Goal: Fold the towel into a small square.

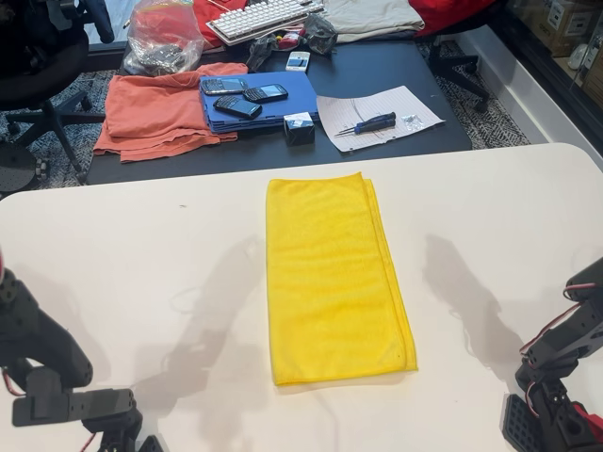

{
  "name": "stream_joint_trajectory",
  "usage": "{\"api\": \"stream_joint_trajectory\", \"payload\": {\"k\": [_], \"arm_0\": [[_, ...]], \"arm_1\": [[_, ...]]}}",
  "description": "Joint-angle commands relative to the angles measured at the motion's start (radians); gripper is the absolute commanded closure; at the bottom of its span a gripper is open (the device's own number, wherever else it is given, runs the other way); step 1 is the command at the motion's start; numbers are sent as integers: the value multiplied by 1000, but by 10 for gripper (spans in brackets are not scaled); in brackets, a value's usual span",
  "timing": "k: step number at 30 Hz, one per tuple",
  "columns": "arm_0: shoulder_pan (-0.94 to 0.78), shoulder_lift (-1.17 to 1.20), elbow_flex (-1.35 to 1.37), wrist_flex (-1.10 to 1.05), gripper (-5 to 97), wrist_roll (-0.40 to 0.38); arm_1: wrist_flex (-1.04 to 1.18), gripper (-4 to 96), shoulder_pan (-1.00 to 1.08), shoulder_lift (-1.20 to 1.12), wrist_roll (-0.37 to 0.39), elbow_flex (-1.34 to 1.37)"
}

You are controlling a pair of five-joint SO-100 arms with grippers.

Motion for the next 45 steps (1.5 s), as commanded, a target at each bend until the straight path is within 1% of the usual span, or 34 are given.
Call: {"api": "stream_joint_trajectory", "payload": {"k": [1,13,19,22,24,29,31,33,35,38,42,45], "arm_0": [[-2,-3,3,3,918,2],[-2,-3,3,3,918,2],[-2,-3,3,3,918,2],[-2,-6,3,3,918,2],[-3,-6,3,-11,918,3],[-25,-23,17,14,919,3],[-48,-26,17,46,919,-6],[-77,-54,17,87,920,2],[-120,-87,3,104,920,3],[-218,-138,18,153,920,-11],[-264,-262,49,324,920,-12],[-258,-334,58,532,920,-12]], "arm_1": [[0,879,-2,-6,0,0],[0,879,0,-8,0,0],[3,878,-9,-80,5,2],[14,880,6,-100,-11,5],[83,880,48,-114,-64,25],[446,880,227,-132,-345,144],[552,877,235,-143,-437,167],[638,880,241,-172,-505,181],[713,879,242,-209,-548,202],[879,879,265,-249,-583,255],[1167,880,397,-250,-574,339],[1387,874,505,-235,-572,387]]}}
